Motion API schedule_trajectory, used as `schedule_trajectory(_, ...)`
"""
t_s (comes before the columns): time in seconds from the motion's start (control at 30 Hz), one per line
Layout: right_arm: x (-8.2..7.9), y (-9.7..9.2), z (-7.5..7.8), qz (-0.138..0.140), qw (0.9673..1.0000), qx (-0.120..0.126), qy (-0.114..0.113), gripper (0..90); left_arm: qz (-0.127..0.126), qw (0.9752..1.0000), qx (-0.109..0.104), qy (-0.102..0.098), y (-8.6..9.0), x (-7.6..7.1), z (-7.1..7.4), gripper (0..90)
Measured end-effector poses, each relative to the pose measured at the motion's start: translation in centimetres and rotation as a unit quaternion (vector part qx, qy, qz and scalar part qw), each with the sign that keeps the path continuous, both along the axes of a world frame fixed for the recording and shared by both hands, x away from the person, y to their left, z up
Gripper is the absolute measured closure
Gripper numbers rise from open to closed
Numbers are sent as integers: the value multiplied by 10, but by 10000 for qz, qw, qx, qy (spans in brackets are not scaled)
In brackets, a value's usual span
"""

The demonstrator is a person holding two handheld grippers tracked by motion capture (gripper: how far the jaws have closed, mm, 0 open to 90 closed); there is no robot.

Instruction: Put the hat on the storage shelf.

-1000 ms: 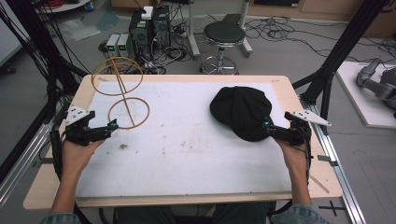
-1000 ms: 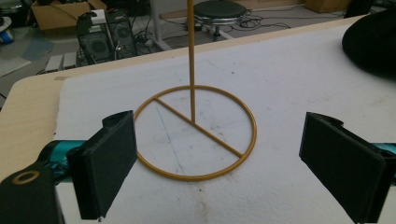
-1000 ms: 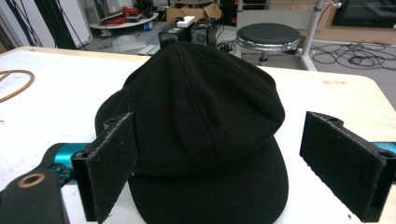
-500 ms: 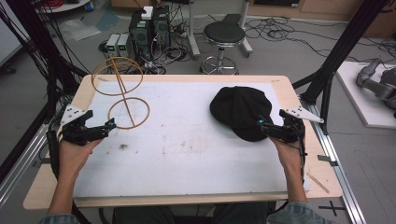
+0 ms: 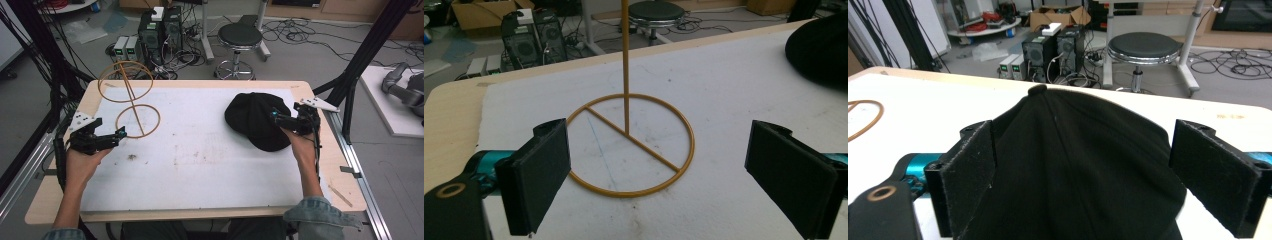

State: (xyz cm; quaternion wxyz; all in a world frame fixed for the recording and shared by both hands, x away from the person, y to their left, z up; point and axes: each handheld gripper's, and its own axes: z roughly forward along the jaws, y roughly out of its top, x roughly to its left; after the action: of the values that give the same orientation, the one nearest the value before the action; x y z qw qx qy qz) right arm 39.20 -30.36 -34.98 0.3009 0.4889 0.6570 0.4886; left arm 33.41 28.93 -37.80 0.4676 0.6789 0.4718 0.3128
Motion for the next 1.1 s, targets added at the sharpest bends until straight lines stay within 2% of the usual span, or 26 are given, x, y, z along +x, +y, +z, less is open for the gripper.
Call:
schedule_trajectory(0.27, 33, 20, 13, -14, 9998, -201, -20, 125, -84, 10000, -10, 11, -1, 0, 0, 114)
schedule_trajectory(0.53, 60, 38, 15, 17, 9997, -252, 14, 129, -149, 9999, -4, 37, -4, 0, 0, 114)
schedule_trajectory(0.63, 75, 46, 13, -22, 9995, -301, 58, 129, -164, 9999, -3, 28, -4, 0, 0, 114)
schedule_trajectory(0.77, 85, 52, 8, -50, 9994, -345, 58, 139, -157, 9999, -22, 19, -4, 0, 0, 114)
schedule_trajectory(0.87, 96, 56, -6, -106, 9982, -516, 303, 148, -175, 9998, -4, 24, -4, 0, 0, 114)
schedule_trajectory(1.03, 101, 57, -12, -161, 9977, -559, 334, 163, -182, 9998, -14, 21, -4, 0, 0, 114)
schedule_trajectory(1.1, 104, 60, -16, -181, 9967, -694, 383, 177, -182, 9998, -32, 27, -5, 0, 0, 114)
